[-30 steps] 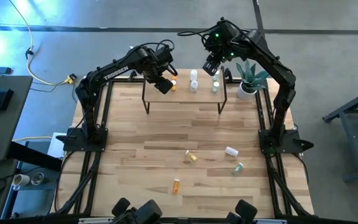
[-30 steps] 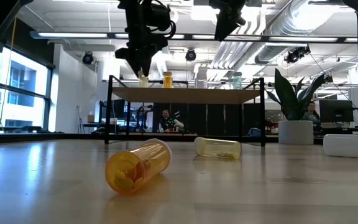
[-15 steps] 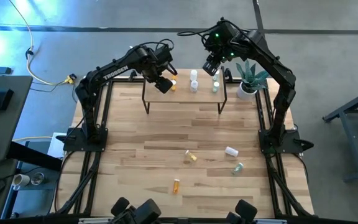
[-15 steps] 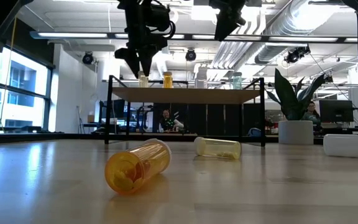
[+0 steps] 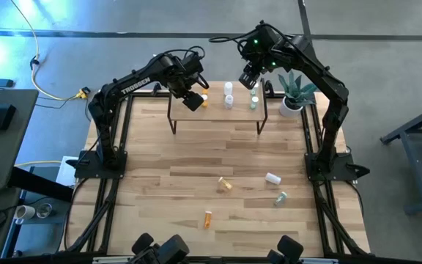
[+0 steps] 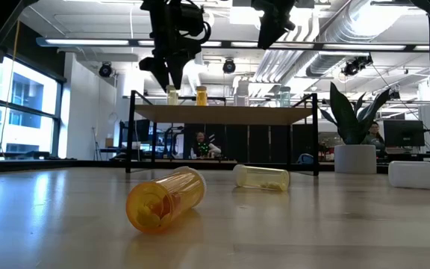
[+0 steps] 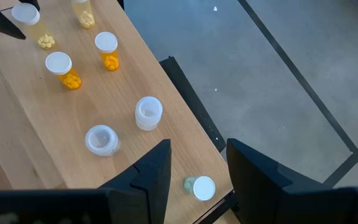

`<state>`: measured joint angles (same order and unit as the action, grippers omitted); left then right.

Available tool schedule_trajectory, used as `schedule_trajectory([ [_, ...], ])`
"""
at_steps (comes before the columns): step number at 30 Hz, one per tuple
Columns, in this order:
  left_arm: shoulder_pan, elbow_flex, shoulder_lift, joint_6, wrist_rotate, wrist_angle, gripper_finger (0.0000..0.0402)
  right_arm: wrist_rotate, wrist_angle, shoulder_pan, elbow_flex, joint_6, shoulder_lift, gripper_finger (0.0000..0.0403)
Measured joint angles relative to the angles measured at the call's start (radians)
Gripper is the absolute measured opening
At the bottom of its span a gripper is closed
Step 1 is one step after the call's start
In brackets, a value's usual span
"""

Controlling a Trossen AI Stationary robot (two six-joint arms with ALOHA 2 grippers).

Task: Pick and place medicine bottles onto shelf by color
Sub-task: Put the top yellow pill bottle on the shelf and align it to the other yellow pill bottle, then put the yellow pill bottle on the shelf and align it to the other yellow pill bottle

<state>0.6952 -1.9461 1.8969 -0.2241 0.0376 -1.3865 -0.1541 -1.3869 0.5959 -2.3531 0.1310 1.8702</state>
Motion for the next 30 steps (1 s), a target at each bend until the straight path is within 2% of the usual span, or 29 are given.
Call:
schedule_trajectory([
  [10, 0.002, -0.011, 0.000, 0.000, 0.000, -0.008, 0.0193, 0.000, 0.000, 0.000, 0.000, 0.000, 0.000, 0.0146],
  [22, 0.011, -0.203, 0.000, 0.002, 0.003, -0.091, 0.0192, 0.000, -0.009, 0.000, 0.000, 0.000, 0.000, 0.0146],
  [30, -0.009, -0.292, -0.011, 0.101, 0.001, -0.140, 0.0188, 0.004, -0.046, -0.001, 0.000, -0.069, 0.000, 0.0146],
])
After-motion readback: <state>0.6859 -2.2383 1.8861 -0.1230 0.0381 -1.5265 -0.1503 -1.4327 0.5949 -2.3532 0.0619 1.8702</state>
